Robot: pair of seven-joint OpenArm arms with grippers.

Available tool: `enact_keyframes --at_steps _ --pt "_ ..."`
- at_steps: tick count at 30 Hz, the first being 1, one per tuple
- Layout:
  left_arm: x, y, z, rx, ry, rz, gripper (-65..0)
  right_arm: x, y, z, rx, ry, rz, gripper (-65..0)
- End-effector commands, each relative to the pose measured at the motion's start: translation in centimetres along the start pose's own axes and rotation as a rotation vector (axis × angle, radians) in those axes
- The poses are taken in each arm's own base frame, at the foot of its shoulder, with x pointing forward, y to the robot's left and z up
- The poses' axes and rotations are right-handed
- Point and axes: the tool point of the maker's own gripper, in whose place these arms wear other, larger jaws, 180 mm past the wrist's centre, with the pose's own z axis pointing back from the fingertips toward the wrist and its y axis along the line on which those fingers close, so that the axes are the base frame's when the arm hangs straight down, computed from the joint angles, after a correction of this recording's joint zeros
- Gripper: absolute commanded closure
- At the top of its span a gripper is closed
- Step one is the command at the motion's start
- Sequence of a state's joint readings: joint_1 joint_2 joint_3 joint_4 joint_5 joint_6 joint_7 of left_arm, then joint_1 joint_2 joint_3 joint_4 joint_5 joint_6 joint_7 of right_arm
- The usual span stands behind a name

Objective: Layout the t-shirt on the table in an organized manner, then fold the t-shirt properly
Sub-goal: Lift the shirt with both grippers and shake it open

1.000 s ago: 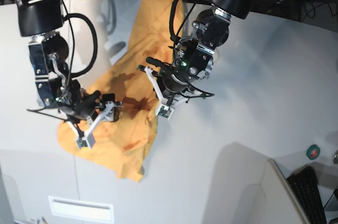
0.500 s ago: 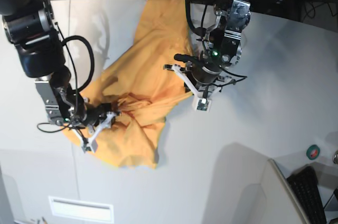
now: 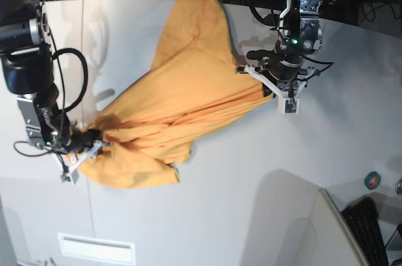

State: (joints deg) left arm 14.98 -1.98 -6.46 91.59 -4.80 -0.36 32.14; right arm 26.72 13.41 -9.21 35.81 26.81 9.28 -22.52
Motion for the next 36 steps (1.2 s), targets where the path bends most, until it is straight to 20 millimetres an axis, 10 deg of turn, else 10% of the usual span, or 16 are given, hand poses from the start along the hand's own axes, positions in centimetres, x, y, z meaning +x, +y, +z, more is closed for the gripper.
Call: enact_keyframes --at_steps 1,10,20,24,36 --pt "1.4 1.2 0.4 0.043 -0.045 0.000 0.0 3.3 -1.4 0.8 -0.036 -0.076 0.000 -25.1" --pt "0.4 3.6 1.0 0.098 -0.028 0.032 0.0 9.4 -4.5 4.1 -0.152 -0.231 -0.091 -29.4" --pt "-0.7 3.5 1.1 0.097 -0.005 0.032 0.0 10.1 5.5 9.8 0.041 -0.247 0.051 -35.4" --pt "-0.5 3.2 1.1 0.090 -0.011 0.028 0.0 8.6 7.0 8.5 0.033 -0.177 0.061 -45.8" --pt "-0.4 3.5 1.2 0.096 -0.013 0.030 0.0 7.9 11.1 3.3 -0.022 -0.080 0.220 -46.5"
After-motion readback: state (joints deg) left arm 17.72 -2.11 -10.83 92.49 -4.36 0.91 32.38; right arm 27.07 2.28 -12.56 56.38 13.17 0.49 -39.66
